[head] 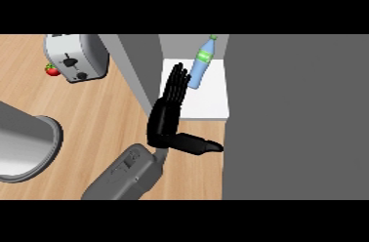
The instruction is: Pick up the bottled water, place it into the cabinet and close the cabinet
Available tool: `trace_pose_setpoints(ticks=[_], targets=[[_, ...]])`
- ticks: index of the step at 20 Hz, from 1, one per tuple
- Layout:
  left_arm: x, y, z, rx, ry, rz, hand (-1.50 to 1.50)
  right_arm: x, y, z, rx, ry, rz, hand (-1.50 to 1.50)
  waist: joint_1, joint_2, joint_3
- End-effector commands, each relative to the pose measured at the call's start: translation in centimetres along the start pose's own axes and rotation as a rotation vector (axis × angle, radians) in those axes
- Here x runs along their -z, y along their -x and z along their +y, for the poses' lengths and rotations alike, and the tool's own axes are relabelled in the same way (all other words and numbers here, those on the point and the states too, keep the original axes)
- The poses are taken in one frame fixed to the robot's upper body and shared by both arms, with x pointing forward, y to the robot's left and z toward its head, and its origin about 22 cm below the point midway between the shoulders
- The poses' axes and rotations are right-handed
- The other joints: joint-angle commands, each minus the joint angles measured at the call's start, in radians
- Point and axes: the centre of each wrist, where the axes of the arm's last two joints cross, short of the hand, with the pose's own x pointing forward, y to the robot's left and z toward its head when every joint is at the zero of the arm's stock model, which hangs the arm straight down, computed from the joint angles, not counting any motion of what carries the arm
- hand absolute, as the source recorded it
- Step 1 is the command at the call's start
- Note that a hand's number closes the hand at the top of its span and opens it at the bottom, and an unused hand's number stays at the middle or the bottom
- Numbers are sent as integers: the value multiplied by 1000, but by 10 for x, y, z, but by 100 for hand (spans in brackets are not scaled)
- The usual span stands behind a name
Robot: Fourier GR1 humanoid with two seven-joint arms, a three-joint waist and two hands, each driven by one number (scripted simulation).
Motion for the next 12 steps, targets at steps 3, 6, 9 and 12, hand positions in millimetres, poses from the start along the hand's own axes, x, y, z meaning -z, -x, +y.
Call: trace_pose_setpoints(ticks=[3,6,9,12], targets=[[-42,-15,6,-49,18,41,150,10,-33,8,-121,-200,0,-150,4,1,0],[-64,-24,19,-45,9,59,150,6,-46,3,-163,-288,54,150,6,-1,-1],[-76,-40,44,-17,-23,56,150,2,-42,2,-143,-405,76,150,-8,-4,0],[-78,-53,51,-2,-45,9,-150,9,-54,13,-157,-493,49,150,-8,-1,-1]])
